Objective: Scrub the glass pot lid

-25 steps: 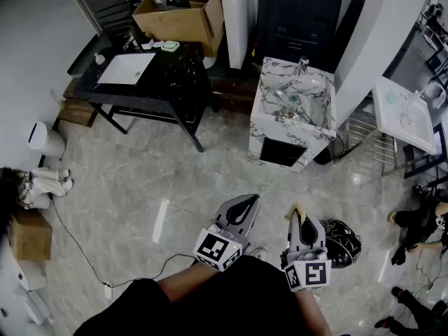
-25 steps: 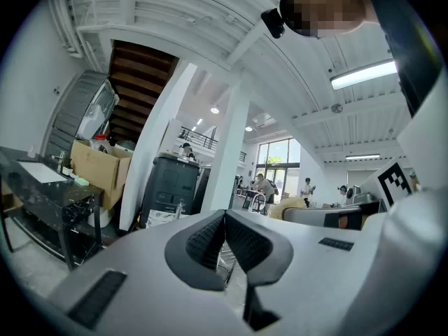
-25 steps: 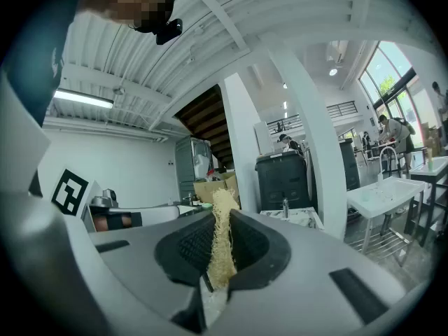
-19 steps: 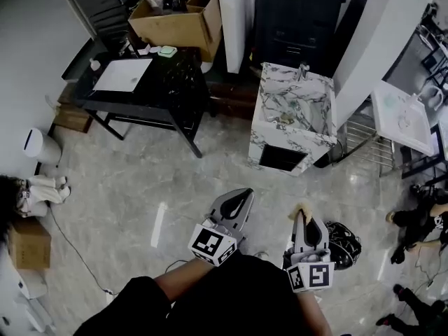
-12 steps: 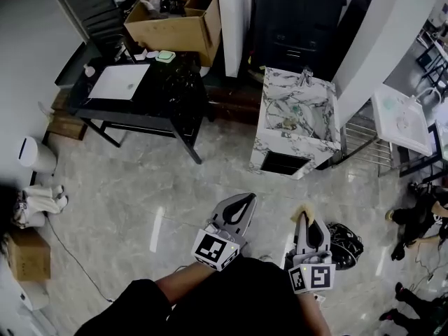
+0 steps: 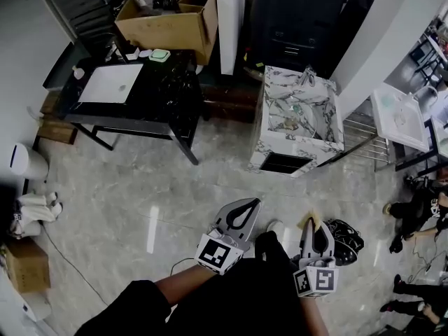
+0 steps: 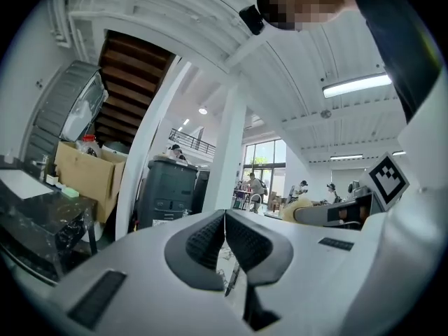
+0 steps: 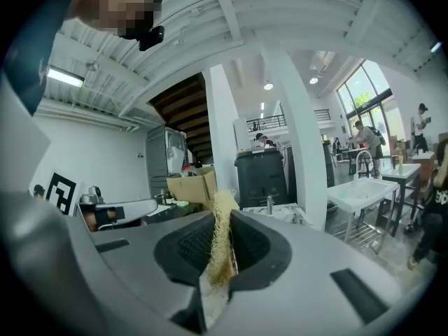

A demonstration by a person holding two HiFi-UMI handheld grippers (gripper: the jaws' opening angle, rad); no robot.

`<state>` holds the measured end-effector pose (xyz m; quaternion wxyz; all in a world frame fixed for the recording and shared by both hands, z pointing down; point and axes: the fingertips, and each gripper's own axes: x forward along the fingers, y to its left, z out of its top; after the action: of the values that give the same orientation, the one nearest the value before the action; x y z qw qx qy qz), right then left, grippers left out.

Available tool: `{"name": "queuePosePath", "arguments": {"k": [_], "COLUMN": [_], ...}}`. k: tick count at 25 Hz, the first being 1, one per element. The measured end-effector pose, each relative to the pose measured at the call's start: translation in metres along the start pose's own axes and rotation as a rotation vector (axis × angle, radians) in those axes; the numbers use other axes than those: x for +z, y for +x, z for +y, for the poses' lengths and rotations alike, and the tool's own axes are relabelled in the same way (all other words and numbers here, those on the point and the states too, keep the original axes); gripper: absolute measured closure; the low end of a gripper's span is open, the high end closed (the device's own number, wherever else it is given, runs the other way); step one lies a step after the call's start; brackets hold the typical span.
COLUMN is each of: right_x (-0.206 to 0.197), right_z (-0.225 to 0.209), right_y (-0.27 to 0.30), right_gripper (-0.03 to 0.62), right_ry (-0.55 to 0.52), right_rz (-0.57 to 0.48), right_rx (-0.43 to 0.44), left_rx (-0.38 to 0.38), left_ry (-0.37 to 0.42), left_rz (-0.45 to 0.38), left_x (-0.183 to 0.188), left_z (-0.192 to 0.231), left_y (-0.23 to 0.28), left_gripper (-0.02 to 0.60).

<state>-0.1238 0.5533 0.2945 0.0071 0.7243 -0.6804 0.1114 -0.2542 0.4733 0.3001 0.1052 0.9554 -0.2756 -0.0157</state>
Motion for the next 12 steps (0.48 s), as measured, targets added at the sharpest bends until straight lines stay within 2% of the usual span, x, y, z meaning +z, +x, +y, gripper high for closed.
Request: {"name": "queuePosePath", "arguments": {"k": [7, 12], "right_x": [0.007, 0.007], "right_z": [-0.022, -0.06], "right_y": [0.039, 0.081], "right_gripper": [0.537, 0.537], "right_ry": [-0.013, -0.017], "right_rz": [-0.013, -0.018], "right_rx": [-0.004, -0.005], "left_rx": [0.009, -0.001], "left_ry": [-0.012, 0.028], "left_rz": [0.019, 0.081], "left_x": [-0.004, -0.012], "left_z": [0.019, 0.03], "left_y": [0.034, 0.084], "left_gripper": [0.565, 0.565]}}
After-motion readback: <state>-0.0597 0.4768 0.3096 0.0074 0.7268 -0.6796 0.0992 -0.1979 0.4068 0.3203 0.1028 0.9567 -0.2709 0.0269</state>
